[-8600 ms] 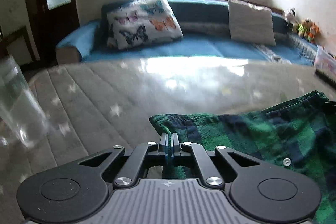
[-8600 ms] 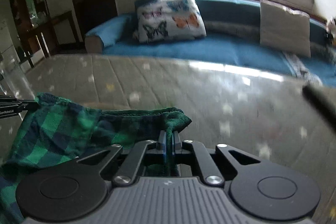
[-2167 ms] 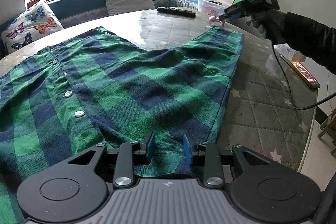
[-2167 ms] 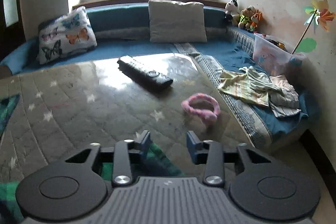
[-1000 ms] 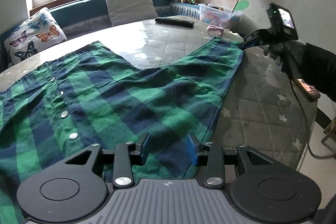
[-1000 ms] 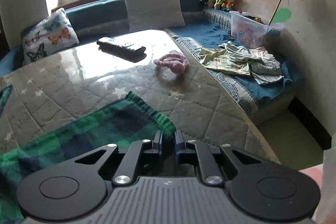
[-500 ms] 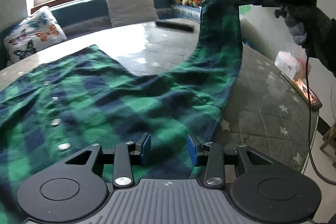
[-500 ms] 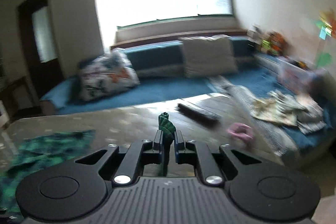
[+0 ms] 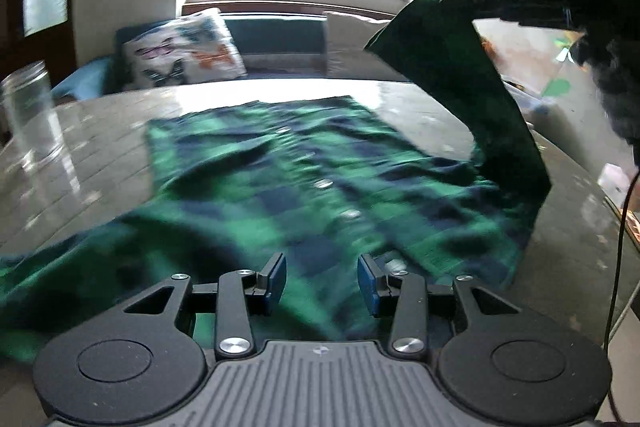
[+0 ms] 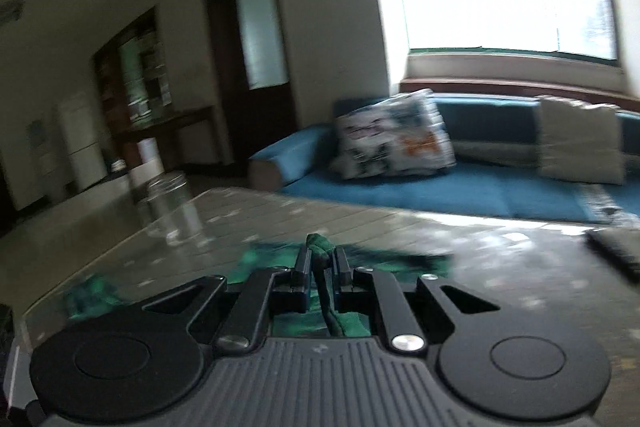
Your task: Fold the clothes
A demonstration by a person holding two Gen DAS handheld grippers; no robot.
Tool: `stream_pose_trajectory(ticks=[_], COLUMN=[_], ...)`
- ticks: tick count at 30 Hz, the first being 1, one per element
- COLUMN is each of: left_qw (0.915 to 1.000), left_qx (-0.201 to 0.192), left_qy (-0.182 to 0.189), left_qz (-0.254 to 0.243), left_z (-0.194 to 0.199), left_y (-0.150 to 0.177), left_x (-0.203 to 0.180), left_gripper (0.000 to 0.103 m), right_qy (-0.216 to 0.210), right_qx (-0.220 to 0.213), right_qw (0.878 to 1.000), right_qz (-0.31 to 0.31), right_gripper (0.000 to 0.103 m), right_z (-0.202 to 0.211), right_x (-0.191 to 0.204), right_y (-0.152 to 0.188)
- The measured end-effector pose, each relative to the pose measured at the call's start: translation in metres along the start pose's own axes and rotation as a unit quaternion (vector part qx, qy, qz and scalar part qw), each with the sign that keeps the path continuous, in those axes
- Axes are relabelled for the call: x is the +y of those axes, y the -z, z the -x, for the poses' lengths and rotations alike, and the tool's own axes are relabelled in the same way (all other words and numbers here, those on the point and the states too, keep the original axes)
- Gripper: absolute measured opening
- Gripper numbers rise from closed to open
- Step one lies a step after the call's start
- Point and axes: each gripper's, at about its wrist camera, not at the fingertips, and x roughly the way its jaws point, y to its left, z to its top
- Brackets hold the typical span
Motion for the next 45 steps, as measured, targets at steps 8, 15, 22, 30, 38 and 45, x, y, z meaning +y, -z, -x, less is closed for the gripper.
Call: stream_pose_trajectory(ticks=[8, 15, 22, 30, 38, 45], left_qw=[0.9988, 0.9986, 0.9981, 0.9959, 0.9956, 0.9929], left_qx=[0.001, 0.003, 0.007, 0.033, 0.008, -0.068], left_qy=[-0.021, -0.023, -0.023, -0.036, -0.057, -0.070], left_qz=[0.043, 0.047, 0.056, 0.076, 0.074, 0.068], left_z=[0.016, 0.013, 0.004, -0.028, -0.017, 0.029], left_y=[0.019, 0.018, 0.014, 0.009, -0.001, -0.027], left_x=[0.035, 0.037, 0.038, 0.041, 0.040, 0.035], left_gripper=[0.043, 0.043, 0.042, 0.039, 0.005, 0.004], right_qy=[-0.078, -0.131, -0.077, 0.032, 0.054, 0.048], right_qx=[0.073, 0.112, 0.106, 0.151, 0.138, 0.137], right_qw=[0.994, 0.984, 0.988, 0.987, 0.989, 0.989], right_qz=[0.018, 0.043, 0.076, 0.049, -0.010, -0.013], right_gripper=[0.009, 0.023, 0.041, 0.048, 0.051, 0.052], right_z=[-0.055, -0.056, -0.013, 0.024, 0.043, 0.031], right_x=[0.092, 0.113, 0.074, -0.001, -0.041, -0.042], right_y=[0.046, 0.070, 0.077, 0.124, 0.143, 0.146])
